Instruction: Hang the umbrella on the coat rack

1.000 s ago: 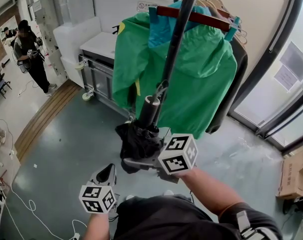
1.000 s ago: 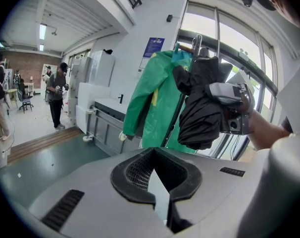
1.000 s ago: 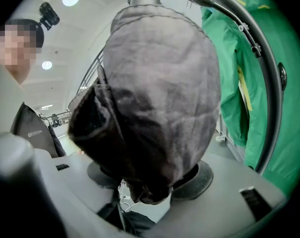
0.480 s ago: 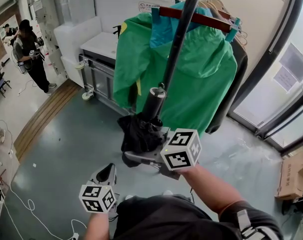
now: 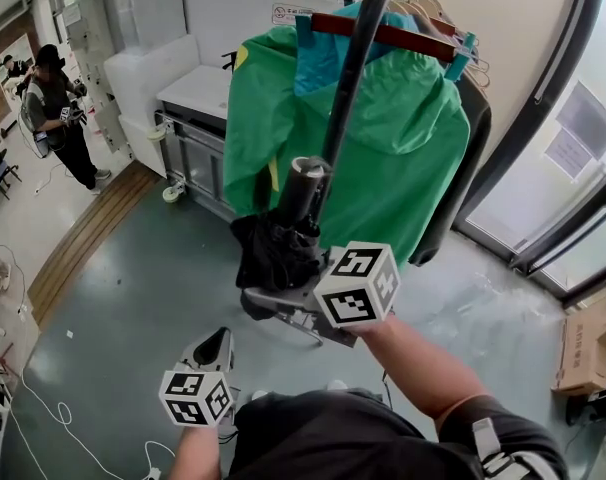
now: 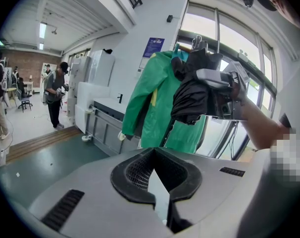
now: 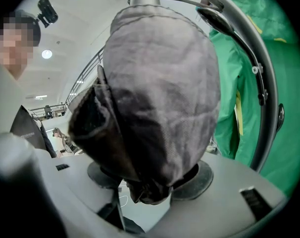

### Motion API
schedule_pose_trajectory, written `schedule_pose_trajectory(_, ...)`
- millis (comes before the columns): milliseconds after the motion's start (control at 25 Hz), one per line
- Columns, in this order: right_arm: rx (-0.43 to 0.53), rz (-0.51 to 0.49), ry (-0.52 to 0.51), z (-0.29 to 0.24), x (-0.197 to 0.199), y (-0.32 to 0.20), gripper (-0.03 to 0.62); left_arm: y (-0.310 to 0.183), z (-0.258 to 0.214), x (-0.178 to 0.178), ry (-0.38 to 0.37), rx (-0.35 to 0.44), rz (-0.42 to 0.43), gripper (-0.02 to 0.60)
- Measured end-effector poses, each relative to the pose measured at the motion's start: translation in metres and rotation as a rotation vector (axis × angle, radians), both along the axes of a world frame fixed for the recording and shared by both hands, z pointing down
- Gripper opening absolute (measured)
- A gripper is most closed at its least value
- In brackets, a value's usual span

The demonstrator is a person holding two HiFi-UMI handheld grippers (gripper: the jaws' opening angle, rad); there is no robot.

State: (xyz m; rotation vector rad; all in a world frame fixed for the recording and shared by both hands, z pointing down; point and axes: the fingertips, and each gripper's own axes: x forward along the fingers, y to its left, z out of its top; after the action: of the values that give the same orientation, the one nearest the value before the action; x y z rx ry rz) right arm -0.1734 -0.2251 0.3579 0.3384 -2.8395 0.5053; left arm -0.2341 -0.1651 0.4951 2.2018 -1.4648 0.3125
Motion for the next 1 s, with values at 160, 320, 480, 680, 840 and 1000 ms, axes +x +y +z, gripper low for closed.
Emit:
schedule_pose_trajectory(160,-0.031,0.0,0.007,0.014,-0.002,0.002,0.237,0.002,0.002,-0.001,-0.001,-0.005,-0.004,0.012)
schedule_pose_trajectory(320,-0.056,-0.01,0.016,0.028,-0.002,0.007,0.238,0.002,0.003,-0.009,-0.005,-0.008,-0.023,0.012)
schedule_pose_trajectory(480,-0.08,-0.013,0.032,0.041,-0.003,0.01,0.238,0.0,0.001,-0.014,-0.007,-0.007,-0.035,0.012)
schedule_pose_trajectory(680,-0.111,-0.006,0.056,0.061,-0.001,0.014,0.238,-0.001,0.001,-0.01,-0.006,-0.007,-0.027,0.012)
schedule_pose_trajectory(840,-0.14,0.018,0.08,0.082,0.006,0.015,0.238,-0.001,0.003,-0.005,-0.007,-0.013,-0.014,0.012)
schedule_pose_trajectory(1000,-0.181,0.057,0.095,0.104,0.015,0.011,0.238,-0.003,0.003,-0.002,-0.007,-0.013,-0.01,0.012)
